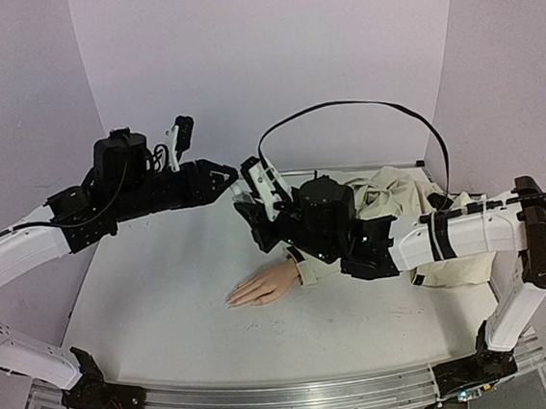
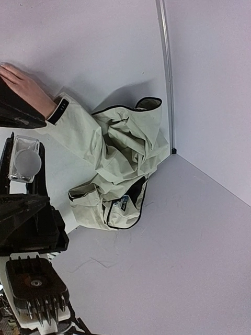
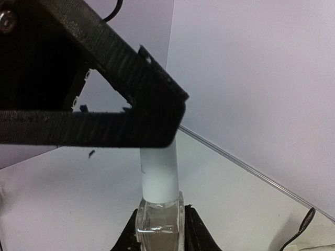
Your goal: Paint the nails
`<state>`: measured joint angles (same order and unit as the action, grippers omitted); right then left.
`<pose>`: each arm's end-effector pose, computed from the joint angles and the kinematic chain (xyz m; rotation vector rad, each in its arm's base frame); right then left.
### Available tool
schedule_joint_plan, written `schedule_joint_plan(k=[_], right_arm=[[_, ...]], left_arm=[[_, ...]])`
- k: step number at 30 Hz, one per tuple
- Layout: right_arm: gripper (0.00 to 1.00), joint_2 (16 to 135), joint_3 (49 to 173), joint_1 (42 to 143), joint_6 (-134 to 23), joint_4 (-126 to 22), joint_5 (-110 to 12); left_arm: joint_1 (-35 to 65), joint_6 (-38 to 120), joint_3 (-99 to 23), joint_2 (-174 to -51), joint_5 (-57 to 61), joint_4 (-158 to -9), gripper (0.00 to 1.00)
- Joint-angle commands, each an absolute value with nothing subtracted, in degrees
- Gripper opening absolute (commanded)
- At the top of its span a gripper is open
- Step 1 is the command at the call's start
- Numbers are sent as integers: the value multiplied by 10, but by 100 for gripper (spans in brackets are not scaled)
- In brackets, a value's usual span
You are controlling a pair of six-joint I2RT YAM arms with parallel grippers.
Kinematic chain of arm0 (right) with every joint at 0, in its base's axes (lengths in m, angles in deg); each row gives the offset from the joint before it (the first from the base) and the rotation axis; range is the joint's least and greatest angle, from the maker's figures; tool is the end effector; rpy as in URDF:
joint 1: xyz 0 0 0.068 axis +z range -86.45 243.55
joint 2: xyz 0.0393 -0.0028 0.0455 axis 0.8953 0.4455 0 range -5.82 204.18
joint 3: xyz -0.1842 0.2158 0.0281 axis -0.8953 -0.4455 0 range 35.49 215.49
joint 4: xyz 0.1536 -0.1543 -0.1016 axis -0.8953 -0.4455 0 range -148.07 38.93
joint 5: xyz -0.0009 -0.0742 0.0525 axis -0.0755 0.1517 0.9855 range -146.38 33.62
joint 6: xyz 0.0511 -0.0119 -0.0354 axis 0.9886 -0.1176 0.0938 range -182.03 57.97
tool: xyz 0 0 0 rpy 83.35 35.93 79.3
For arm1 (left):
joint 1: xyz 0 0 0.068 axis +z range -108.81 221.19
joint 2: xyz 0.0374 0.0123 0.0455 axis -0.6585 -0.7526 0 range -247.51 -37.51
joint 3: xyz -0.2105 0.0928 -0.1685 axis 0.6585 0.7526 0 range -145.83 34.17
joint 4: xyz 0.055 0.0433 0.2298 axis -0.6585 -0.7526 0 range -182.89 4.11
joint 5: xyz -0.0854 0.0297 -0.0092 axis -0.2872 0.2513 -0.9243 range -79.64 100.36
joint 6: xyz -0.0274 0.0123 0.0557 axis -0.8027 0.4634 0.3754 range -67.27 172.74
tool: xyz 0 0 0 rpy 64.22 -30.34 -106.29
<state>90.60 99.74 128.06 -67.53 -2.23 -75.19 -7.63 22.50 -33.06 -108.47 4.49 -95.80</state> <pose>0.1802 0.3417 0.3554 -0.5064 1.2251 0.6695 0.1769 -0.2097 0.3916 0.3905 1.9025 -1.0478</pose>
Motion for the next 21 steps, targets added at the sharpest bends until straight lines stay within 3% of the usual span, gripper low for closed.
schedule_joint_plan(k=[1,15,21], right_arm=[[0,906,1030,1284,-685,22,-761],[0,894,1021,1287,-671,42,-728],[0,846,984,1275,-663,67,-612]], left_arm=[[-76,222,-365,-1091,29,-917,39],[-96,247,-331,-1113,-65,-907,5],[-96,313,-287,-1072,-179,-906,0]])
